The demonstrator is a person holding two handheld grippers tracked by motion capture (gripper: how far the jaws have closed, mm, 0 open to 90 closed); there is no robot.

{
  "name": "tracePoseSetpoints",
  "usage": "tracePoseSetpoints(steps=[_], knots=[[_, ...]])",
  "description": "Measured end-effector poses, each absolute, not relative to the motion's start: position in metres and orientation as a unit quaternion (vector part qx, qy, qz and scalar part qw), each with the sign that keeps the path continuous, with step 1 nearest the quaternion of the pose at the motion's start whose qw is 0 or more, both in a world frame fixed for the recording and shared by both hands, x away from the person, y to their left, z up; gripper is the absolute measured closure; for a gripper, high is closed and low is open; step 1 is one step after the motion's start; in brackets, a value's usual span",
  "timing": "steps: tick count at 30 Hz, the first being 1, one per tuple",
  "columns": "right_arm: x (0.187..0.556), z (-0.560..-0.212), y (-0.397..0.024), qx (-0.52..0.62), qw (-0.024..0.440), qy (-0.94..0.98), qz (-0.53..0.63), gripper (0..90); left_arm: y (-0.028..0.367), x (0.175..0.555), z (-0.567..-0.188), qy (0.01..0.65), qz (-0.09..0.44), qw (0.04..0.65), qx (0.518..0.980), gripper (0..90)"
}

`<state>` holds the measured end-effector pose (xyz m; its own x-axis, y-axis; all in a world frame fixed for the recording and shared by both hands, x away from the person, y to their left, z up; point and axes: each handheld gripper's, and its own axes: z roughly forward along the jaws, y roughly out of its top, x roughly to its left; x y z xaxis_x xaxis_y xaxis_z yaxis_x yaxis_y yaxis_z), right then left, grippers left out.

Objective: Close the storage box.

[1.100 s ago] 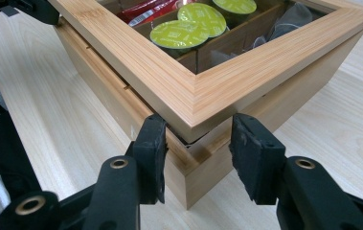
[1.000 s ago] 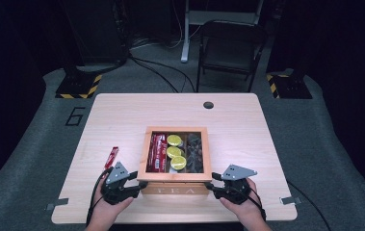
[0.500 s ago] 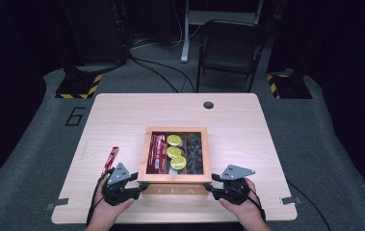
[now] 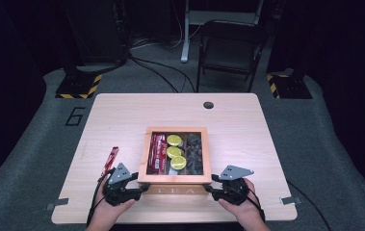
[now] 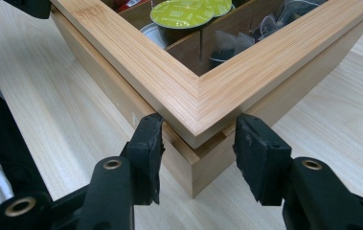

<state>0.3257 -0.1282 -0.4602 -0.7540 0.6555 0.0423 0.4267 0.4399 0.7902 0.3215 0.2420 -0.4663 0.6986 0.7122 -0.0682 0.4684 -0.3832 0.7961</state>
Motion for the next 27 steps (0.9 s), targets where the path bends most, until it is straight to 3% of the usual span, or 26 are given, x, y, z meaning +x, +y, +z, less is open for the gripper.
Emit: tracePoseSetpoints(steps=[8, 12, 27], knots=[[0.324, -0.461, -0.126, 0.316, 0.15, 0.84, 0.415, 44.4, 0.239, 0.325, -0.473, 0.363, 0.137, 0.395, 0.833, 35.0], [0.324, -0.459, -0.125, 0.305, 0.148, 0.839, 0.425, 41.6, 0.239, 0.325, -0.473, 0.37, 0.132, 0.412, 0.822, 30.0], [0.324, -0.453, -0.13, 0.315, 0.152, 0.828, 0.438, 41.2, 0.25, 0.322, -0.455, 0.376, 0.143, 0.438, 0.804, 31.6]])
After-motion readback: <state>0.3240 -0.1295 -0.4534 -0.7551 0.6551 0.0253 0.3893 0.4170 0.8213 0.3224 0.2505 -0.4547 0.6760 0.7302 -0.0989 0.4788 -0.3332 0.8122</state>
